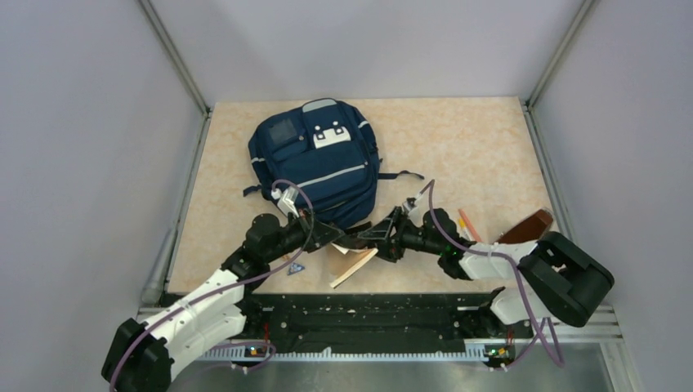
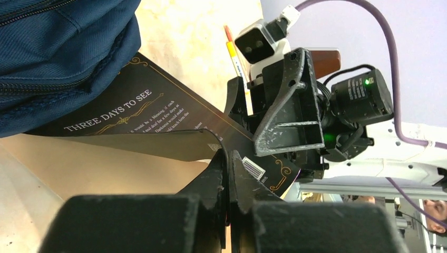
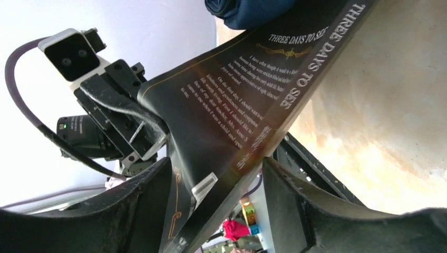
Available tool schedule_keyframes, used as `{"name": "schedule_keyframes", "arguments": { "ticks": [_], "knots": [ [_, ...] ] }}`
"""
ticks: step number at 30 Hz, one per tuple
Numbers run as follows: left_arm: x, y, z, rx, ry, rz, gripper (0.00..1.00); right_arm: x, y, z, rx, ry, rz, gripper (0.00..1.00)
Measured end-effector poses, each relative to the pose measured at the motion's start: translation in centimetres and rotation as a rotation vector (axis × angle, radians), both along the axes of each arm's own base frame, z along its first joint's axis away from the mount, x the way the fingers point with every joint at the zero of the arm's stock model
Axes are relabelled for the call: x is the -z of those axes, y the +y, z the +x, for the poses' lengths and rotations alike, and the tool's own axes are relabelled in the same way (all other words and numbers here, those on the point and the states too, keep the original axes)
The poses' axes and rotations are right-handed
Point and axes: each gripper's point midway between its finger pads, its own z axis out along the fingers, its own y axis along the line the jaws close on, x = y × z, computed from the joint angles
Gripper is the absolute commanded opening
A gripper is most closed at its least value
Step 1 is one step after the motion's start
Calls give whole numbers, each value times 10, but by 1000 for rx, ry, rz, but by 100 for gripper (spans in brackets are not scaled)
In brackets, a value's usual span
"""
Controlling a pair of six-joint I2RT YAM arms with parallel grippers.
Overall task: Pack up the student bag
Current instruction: Pick up the book from the center of the board.
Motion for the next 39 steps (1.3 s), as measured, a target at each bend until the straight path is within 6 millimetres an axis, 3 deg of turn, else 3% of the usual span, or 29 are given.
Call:
{"name": "schedule_keyframes", "arguments": {
  "ticks": [3, 5, 7, 9, 10, 14, 19, 27, 32, 39],
  "knots": [
    [1, 0, -3, 18, -16, 8, 35, 3, 4, 0, -18, 2, -6, 33],
    [2, 0, -8, 47, -36, 28, 60, 12, 4, -1, -20, 27, -23, 23],
    [3, 2, -12, 74, -56, 76, 72, 23, 3, -2, -17, 58, -39, 13],
    [0, 7, -15, 90, -79, 141, 79, 33, -1, -6, -10, 92, -51, 4],
    [-5, 11, -16, 88, -96, 175, 81, 37, -4, -8, -7, 103, -57, 0],
    [-34, 28, -11, 26, -219, 255, 85, 47, -14, -16, 6, 96, -90, 0],
    [-50, 43, -9, -40, -303, 279, 86, 23, -29, -14, 43, -49, -137, 0],
    [-28, 41, 7, -28, -290, 384, 85, -24, -76, 2, 192, -361, -333, 0],
    [-19, 31, 38, 41, -324, 551, 81, -55, -106, 31, 280, -544, -510, 0],
    [-16, 26, 95, 78, -471, 798, 77, -54, -151, 76, 354, -589, -682, 0]
  ]
}}
